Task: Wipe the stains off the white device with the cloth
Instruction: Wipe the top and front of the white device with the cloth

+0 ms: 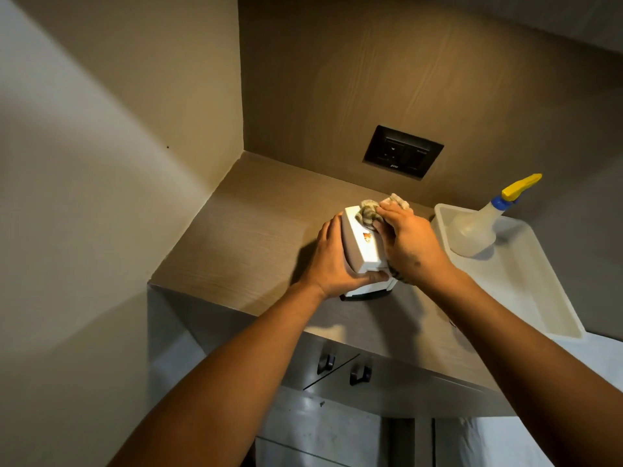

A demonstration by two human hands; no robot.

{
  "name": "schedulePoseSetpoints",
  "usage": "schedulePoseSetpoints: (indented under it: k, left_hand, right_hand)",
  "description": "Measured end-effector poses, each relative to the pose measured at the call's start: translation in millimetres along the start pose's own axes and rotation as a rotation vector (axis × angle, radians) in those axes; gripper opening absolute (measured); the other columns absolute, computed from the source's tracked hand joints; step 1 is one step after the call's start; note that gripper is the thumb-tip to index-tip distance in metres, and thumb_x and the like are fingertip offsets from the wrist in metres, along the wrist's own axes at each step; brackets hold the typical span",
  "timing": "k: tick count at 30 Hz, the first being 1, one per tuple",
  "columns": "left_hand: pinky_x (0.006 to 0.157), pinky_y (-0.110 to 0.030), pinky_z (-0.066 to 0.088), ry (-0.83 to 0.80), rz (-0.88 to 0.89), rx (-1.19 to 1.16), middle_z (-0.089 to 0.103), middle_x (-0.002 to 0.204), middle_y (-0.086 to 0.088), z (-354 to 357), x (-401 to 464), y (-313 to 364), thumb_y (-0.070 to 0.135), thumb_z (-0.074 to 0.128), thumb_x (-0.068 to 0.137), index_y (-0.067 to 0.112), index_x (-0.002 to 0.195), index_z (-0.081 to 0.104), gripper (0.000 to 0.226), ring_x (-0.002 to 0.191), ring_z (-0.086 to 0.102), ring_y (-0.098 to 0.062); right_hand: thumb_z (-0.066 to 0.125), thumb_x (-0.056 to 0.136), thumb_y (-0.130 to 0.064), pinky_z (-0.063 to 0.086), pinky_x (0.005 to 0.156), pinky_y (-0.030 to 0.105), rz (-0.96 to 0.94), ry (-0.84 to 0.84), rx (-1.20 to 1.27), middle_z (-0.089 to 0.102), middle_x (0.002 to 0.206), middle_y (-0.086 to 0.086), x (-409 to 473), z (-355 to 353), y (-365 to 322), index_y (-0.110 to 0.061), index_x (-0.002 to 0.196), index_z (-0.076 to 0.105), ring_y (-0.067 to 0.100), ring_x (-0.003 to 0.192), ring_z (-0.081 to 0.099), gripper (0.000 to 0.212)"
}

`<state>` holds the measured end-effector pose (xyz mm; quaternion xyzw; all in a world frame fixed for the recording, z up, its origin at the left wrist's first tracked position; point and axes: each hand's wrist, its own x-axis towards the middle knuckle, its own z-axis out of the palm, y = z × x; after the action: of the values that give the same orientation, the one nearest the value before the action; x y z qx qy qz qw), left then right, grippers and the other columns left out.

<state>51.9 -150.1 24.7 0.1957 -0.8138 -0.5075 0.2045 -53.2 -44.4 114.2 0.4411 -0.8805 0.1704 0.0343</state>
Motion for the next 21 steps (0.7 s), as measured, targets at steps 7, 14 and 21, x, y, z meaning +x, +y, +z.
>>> schedulePoseSetpoints:
  k: [7,14,21]
  left_hand:
    - [0.112,-0.038,0.040,0.024,0.001,0.055,0.040,0.149,-0.003,1,0,2,0.070,0.089,0.047,0.018,0.154,0.021,0.137,0.135,0.040,-0.016]
    - [0.114,-0.037,0.039,0.018,-0.021,0.068,0.034,0.155,-0.008,2,1,-3,0.045,0.096,0.054,0.015,0.159,0.014,0.136,0.140,0.037,-0.021]
    - [0.110,-0.039,0.042,0.036,-0.015,0.016,0.042,0.147,-0.005,2,-1,5,0.064,0.093,0.048,0.017,0.152,0.025,0.134,0.133,0.042,-0.018]
  right_hand:
    - [0.054,0.095,-0.015,0.044,0.082,0.035,0.067,-0.014,0.042,0.067,0.110,0.012,32,-1,-23,-0.010,0.109,0.067,0.028,0.098,0.060,0.021]
    - [0.060,0.093,-0.016,0.038,0.107,0.046,-0.149,-0.102,0.034,0.052,0.142,0.009,-29,-6,-9,-0.013,0.134,0.055,0.030,0.131,0.044,0.041]
    - [0.055,0.097,-0.019,0.039,0.101,0.038,0.038,-0.024,0.052,0.061,0.132,0.009,22,-5,-2,-0.015,0.125,0.062,0.033,0.124,0.052,0.029]
